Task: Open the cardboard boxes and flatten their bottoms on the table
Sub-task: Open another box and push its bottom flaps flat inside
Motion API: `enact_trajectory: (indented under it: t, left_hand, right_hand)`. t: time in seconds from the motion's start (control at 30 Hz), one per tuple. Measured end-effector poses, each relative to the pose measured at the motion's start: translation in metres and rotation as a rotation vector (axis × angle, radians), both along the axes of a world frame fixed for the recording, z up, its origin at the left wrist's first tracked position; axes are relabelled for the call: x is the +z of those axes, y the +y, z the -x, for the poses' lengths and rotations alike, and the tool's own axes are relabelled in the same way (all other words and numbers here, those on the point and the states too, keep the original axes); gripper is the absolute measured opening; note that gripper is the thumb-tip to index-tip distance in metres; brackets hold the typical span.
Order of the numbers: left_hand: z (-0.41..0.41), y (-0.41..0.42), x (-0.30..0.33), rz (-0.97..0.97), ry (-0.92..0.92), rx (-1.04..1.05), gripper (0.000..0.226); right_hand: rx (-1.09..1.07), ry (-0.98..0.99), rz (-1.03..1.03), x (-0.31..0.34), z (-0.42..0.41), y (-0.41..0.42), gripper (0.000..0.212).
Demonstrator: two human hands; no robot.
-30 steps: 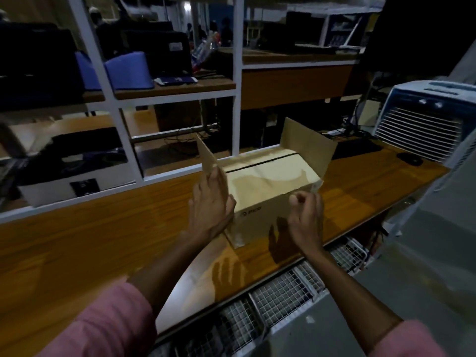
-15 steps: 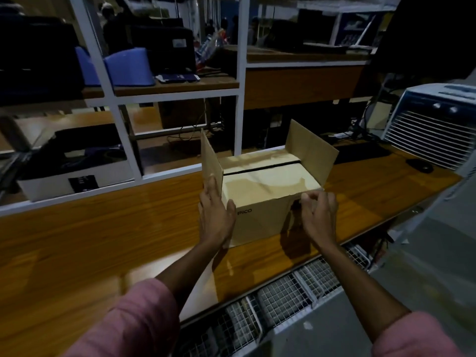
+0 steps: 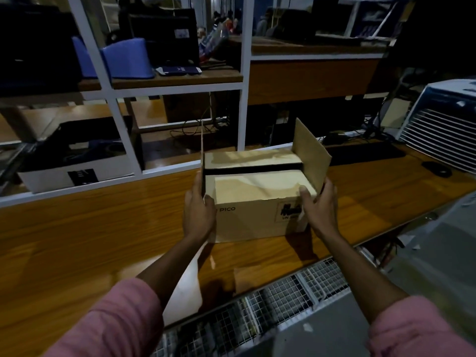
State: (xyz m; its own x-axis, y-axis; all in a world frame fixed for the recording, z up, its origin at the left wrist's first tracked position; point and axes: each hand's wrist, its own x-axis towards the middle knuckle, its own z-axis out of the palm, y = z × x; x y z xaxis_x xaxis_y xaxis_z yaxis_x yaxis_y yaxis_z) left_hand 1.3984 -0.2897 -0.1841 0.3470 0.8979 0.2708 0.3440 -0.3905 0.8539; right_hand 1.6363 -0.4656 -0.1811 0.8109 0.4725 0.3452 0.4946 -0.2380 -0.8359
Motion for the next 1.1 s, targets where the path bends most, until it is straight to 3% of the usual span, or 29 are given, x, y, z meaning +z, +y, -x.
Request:
enact_trajectory:
  t: [0.13,0.27,0.37,0.57,0.7,0.97,1.1]
  left_hand:
    - [0.001,0.003,-0.001,-0.042,0.015,0.032,0.063]
    - [0.001,0.013,-0.003,-0.027,-0.023,0.024,0.063]
    - [0.003,0.013,0.000,-0.085,0.038,-0.047,0.058]
    - [0.020,0.011,0.000,-0.082,0.173,-0.061,0.052]
    - [0.051,0.006,-0.002,0.001,0.186,0.017,0.062]
    - [0.210,0.010,0.000,-0.008,0.239,0.332,0.076]
    - [0.319,0.008,0.007,-0.002,0.292,0.476,0.068]
  right_hand:
    - [0.035,-0.058,-0.011,-0.004,-0.001,0.000,0.072]
    - [0.066,-0.047,-0.022,0.003,-0.010,0.005,0.045]
    - [0.138,-0.149,0.116,0.005,-0.013,0.011,0.033]
    - [0.350,-0.185,0.348,0.009,-0.003,0.030,0.057]
    - [0.400,-0.234,0.436,0.012,0.028,0.046,0.062]
    - [0.514,-0.356,0.374,0.008,0.175,0.110,0.050]
    - [0.673,-0.366,0.333,0.010,0.275,0.141,0.060]
